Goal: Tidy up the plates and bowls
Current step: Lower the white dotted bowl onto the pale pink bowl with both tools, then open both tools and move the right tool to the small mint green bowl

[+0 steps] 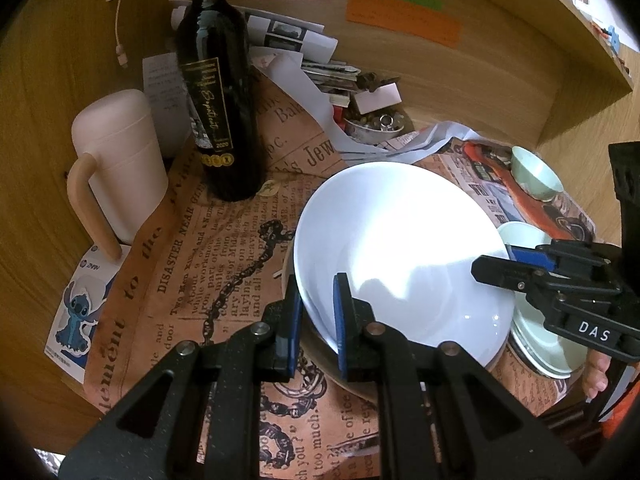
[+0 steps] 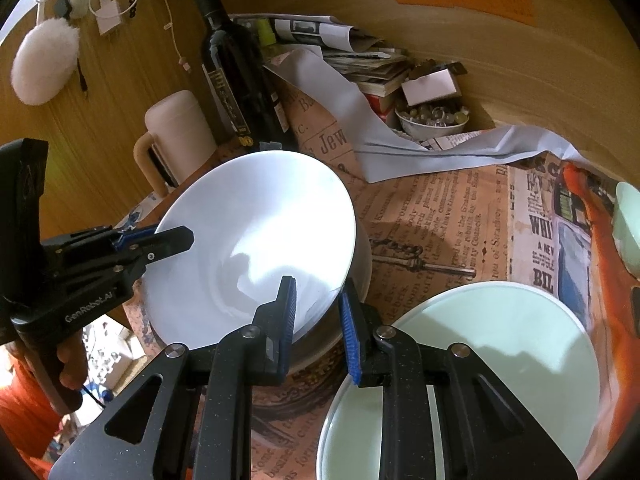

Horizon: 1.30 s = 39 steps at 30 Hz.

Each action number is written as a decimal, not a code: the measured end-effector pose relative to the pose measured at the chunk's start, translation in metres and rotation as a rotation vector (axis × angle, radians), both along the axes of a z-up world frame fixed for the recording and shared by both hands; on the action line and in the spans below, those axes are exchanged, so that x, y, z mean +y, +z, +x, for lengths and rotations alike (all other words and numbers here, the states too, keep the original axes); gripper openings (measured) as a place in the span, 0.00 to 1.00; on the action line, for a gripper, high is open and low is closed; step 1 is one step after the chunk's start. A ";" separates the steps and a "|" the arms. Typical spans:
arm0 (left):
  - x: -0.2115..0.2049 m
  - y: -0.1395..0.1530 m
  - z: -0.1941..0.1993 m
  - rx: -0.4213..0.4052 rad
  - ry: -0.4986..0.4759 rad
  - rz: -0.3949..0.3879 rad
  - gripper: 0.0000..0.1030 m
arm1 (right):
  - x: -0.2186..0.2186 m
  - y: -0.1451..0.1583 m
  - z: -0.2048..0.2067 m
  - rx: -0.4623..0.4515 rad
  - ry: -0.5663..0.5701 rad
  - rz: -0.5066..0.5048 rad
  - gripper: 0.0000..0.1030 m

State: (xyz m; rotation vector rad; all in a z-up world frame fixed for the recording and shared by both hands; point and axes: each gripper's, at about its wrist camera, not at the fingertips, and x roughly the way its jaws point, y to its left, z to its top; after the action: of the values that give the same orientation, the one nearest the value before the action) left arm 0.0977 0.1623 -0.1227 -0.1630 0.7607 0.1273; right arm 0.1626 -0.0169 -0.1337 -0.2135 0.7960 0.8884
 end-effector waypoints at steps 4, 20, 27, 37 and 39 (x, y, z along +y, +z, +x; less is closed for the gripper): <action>0.001 0.001 0.000 0.007 -0.007 -0.001 0.14 | 0.000 0.000 0.000 -0.002 0.001 -0.001 0.21; 0.005 0.004 -0.002 0.018 -0.020 -0.037 0.15 | 0.003 0.002 -0.008 -0.079 0.022 -0.060 0.22; -0.001 0.014 -0.013 -0.038 0.026 0.031 0.34 | -0.003 0.012 -0.015 -0.145 -0.011 -0.053 0.37; -0.015 0.046 -0.022 -0.138 0.009 0.070 0.54 | -0.027 0.024 -0.009 -0.163 -0.066 0.000 0.42; -0.024 0.053 -0.020 -0.159 -0.012 0.058 0.57 | -0.042 0.027 -0.002 -0.153 -0.104 0.022 0.45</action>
State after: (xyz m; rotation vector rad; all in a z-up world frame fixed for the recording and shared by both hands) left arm 0.0782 0.1383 -0.0700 -0.1115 0.5984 0.1235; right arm 0.1609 -0.0585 -0.1072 -0.2157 0.6495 0.7724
